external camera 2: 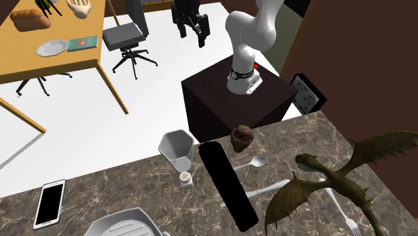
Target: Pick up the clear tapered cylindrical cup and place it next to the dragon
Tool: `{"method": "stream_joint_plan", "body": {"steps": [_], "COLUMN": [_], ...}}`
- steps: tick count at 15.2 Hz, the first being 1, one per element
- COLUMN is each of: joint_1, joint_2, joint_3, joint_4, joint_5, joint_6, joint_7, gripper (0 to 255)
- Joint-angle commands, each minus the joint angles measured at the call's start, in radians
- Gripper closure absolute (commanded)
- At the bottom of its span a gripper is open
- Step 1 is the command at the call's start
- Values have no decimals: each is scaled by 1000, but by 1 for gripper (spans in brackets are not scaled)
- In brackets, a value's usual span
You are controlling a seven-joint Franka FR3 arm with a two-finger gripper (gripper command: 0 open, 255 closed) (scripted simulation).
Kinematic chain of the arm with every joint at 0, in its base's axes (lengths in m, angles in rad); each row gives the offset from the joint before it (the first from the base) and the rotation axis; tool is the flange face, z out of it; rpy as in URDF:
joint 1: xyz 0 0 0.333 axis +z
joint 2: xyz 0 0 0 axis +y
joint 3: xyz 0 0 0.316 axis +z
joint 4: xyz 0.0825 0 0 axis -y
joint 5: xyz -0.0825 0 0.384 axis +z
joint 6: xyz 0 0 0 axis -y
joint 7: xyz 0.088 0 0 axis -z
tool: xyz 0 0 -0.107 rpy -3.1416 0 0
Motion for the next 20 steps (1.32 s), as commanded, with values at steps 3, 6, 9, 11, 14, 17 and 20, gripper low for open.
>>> {"method": "stream_joint_plan", "body": {"steps": [3,6,9,11,14,17,20], "joint_1": [13,33,51,62,78,92,107], "joint_2": [59,153,251,319,422,526,630], "joint_3": [12,31,49,61,79,97,114], "joint_4": [5,23,53,79,127,186,255], "joint_5": [17,40,60,72,87,98,104], "joint_6": [59,144,221,269,334,389,435], "joint_7": [6,12,17,20,24,28,33], "gripper": [0,0,0,0,0,0,0]}}
